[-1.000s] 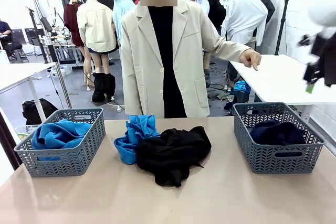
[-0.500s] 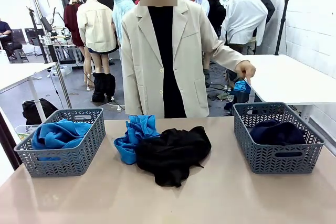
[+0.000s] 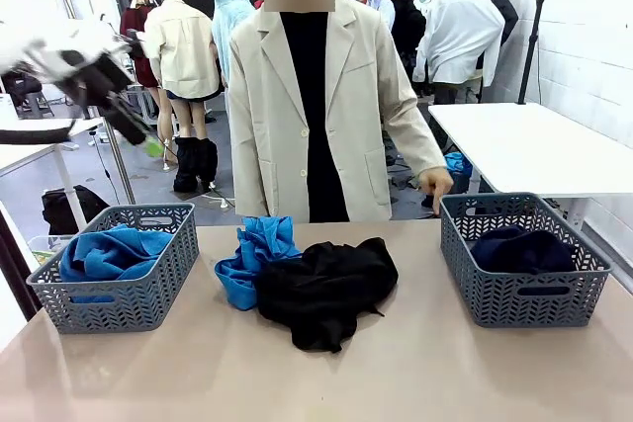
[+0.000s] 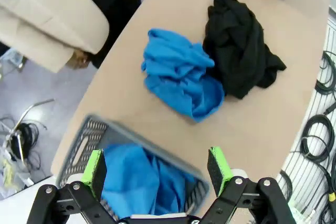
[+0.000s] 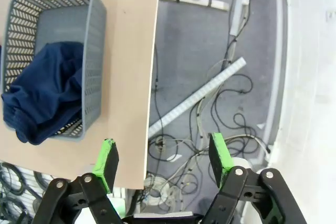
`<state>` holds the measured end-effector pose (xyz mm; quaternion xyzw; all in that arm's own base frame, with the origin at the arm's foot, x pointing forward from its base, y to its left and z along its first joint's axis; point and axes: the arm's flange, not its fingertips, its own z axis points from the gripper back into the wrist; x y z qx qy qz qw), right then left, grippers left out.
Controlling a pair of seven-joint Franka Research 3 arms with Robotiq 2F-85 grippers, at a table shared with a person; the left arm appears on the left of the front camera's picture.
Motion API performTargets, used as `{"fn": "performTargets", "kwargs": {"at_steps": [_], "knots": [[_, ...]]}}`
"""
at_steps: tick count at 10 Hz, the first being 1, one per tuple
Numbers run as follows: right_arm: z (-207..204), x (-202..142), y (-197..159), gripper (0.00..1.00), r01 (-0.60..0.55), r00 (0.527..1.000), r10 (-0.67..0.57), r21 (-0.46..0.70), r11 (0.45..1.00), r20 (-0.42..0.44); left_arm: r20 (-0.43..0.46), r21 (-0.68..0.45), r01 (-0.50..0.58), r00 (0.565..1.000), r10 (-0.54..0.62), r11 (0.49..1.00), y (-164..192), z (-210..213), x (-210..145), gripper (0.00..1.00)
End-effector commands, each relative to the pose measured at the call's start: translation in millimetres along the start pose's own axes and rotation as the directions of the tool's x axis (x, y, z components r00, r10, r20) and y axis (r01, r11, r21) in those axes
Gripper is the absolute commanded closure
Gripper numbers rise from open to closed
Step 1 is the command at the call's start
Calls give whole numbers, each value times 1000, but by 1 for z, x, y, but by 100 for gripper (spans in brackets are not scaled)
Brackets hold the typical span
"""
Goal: Sort the tops and bottoms.
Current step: Lift clothes from the center of the table with your left hand.
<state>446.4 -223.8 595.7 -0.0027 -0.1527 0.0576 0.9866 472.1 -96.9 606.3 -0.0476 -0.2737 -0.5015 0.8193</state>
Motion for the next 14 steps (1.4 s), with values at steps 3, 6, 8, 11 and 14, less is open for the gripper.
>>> {"fn": "performTargets", "kwargs": {"at_steps": [3,6,8,11,14], "knots": [[1,-4,-2,14,-3,1000,2,-12,1000,-13,0,0,0,1000,0,1000,0,0,0,0],[1,-4,-2,14,-3,1000,2,-12,1000,-13,-16,-32,-87,996,86,996,-2,-38,14,0],[1,-4,-2,14,-3,1000,2,-12,1000,-13,-81,48,-298,950,301,953,11,-78,24,0],[1,-4,-2,14,-3,1000,2,-12,1000,-13,-175,37,-303,936,305,952,-6,-153,39,0],[1,-4,-2,14,-3,1000,2,-12,1000,-13,-164,15,-323,933,321,946,-7,-140,26,0]]}}
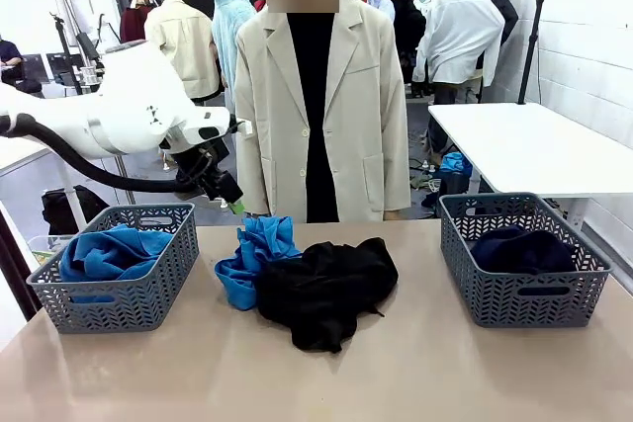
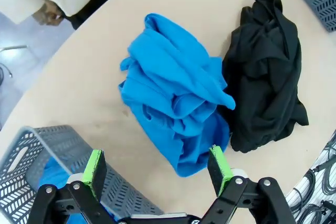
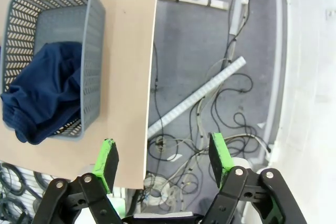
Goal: Sort the tops and bottoms.
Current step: Lift clothes from the center of the table with your left hand.
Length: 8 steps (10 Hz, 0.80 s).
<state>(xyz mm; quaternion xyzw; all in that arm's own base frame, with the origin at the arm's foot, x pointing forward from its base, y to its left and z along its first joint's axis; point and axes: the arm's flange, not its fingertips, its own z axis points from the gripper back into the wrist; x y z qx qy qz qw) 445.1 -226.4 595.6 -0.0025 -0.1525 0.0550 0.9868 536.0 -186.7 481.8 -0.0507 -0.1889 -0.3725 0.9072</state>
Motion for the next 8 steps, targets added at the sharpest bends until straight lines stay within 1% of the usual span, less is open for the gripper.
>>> {"fn": "performTargets", "kwargs": {"at_steps": [1,2,3,4,5,7,8], "knots": [[1,-2,1,14,-8,1000,8,-12,1000,-13,6,-4,-18,1000,18,1000,9,21,-7,0],[1,-2,1,14,-8,1000,8,-12,1000,-13,0,0,0,1000,0,1000,0,0,0,0],[1,-2,1,14,-8,1000,8,-12,1000,-13,-61,18,34,998,-33,999,-8,-16,2,0],[1,-2,1,14,-8,1000,8,-12,1000,-13,-64,-1,41,997,-41,999,-12,-29,8,0],[1,-2,1,14,-8,1000,8,-12,1000,-13,-42,-19,37,998,-37,999,-12,-40,16,0],[1,-2,1,14,-8,1000,8,-12,1000,-13,-52,-55,36,998,-39,998,-14,-64,25,0],[1,-2,1,14,-8,1000,8,-12,1000,-13,-24,-77,24,999,-26,997,-13,-84,28,0]]}}
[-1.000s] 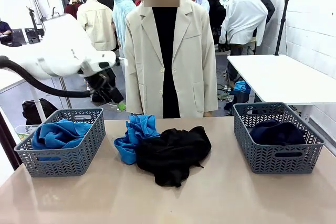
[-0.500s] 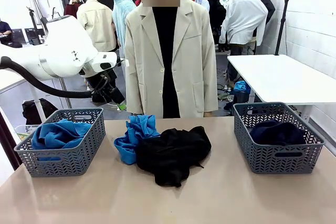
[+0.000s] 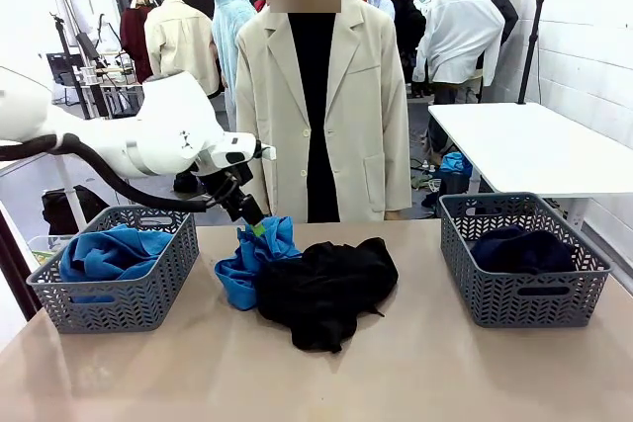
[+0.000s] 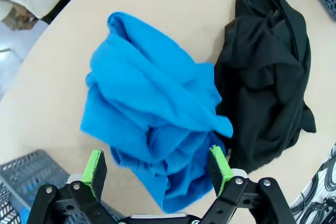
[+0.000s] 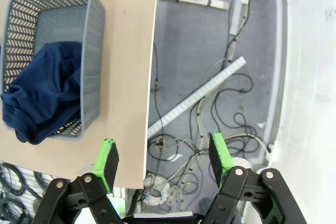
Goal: Sort the tops and bottoms.
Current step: Lift clothes from the center of the table with your left hand.
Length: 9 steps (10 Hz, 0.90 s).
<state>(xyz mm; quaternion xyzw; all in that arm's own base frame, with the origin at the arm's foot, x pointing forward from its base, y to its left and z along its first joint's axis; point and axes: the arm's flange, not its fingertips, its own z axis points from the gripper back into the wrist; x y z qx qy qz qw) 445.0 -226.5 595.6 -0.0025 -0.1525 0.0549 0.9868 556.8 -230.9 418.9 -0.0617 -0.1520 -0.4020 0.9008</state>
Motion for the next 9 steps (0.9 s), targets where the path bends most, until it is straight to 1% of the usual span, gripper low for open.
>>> {"fn": "performTargets", "kwargs": {"at_steps": [1,3,4,6,7,9], "knots": [[1,-2,1,14,-8,1000,8,-12,1000,-13,34,-31,-41,999,42,999,10,-23,15,0],[1,-2,1,14,-8,1000,8,-12,1000,-13,33,5,-12,999,12,1000,12,-39,15,0],[1,-2,1,14,-8,1000,8,-12,1000,-13,47,17,3,999,-3,1000,14,-43,13,0],[1,-2,1,14,-8,1000,8,-12,1000,-13,30,-45,-3,1000,4,999,16,-48,13,0],[1,-2,1,14,-8,1000,8,-12,1000,-13,23,-48,15,1000,-14,999,15,-47,13,11],[1,-2,1,14,-8,1000,8,-12,1000,-13,17,-44,-3,1000,3,999,14,-45,12,50]]}}
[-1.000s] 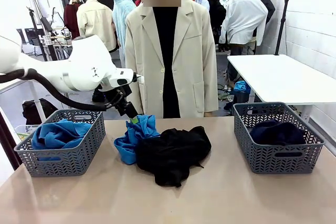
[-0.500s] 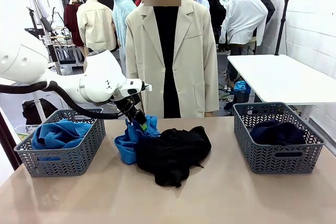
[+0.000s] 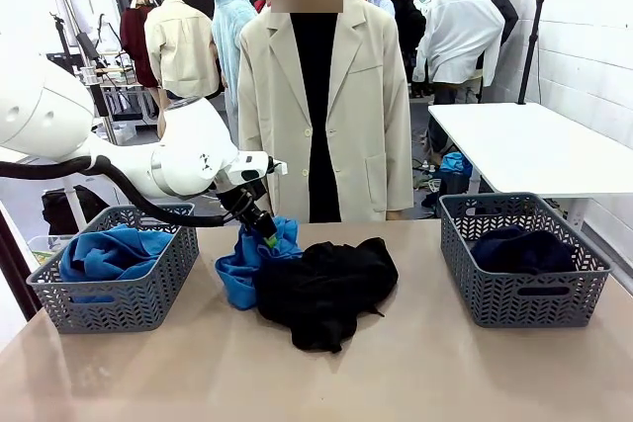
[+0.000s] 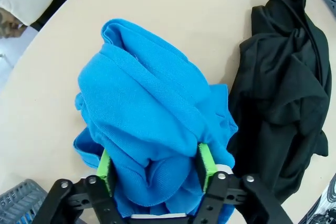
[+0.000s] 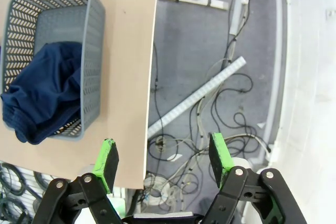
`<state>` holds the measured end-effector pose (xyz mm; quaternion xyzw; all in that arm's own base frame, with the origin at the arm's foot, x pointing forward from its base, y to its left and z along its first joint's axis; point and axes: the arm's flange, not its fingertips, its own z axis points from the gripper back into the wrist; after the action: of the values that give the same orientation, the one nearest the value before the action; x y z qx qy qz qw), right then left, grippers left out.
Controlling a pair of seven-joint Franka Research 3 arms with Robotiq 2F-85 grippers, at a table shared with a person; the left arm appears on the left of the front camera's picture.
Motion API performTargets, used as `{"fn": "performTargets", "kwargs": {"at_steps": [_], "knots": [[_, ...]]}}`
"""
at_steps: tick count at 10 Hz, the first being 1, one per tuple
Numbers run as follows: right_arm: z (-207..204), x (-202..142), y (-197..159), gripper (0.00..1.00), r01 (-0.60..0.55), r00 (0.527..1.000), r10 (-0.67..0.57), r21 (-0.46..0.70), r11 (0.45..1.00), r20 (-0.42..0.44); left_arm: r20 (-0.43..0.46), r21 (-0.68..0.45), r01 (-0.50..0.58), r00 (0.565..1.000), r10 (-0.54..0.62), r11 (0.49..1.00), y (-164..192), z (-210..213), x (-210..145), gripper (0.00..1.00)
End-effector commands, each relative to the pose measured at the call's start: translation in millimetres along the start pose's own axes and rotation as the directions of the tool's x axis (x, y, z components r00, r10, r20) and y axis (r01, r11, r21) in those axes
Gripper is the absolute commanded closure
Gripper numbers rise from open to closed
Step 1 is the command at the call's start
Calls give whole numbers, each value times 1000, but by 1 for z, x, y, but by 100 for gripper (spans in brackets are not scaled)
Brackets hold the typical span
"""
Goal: Sort the tops and bottoms.
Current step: Lift clothes from the center of the table with your left hand.
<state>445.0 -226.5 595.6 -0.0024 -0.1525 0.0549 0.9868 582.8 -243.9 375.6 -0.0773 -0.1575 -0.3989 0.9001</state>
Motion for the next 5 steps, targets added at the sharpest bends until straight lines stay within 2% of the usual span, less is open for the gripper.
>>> {"fn": "performTargets", "kwargs": {"at_steps": [1,2,3,5], "knots": [[1,-2,1,14,-8,1000,8,-12,1000,-13,-9,-27,2,1000,-2,1000,4,7,0,70],[1,-2,1,14,-8,1000,8,-12,1000,-13,-17,-32,-3,1000,2,999,4,8,0,90],[1,-2,1,14,-8,1000,8,-12,1000,-13,-26,-40,-2,1000,1,999,2,9,0,100],[1,-2,1,14,-8,1000,8,-12,1000,-13,-43,-41,5,999,-6,999,-2,15,0,100]]}}
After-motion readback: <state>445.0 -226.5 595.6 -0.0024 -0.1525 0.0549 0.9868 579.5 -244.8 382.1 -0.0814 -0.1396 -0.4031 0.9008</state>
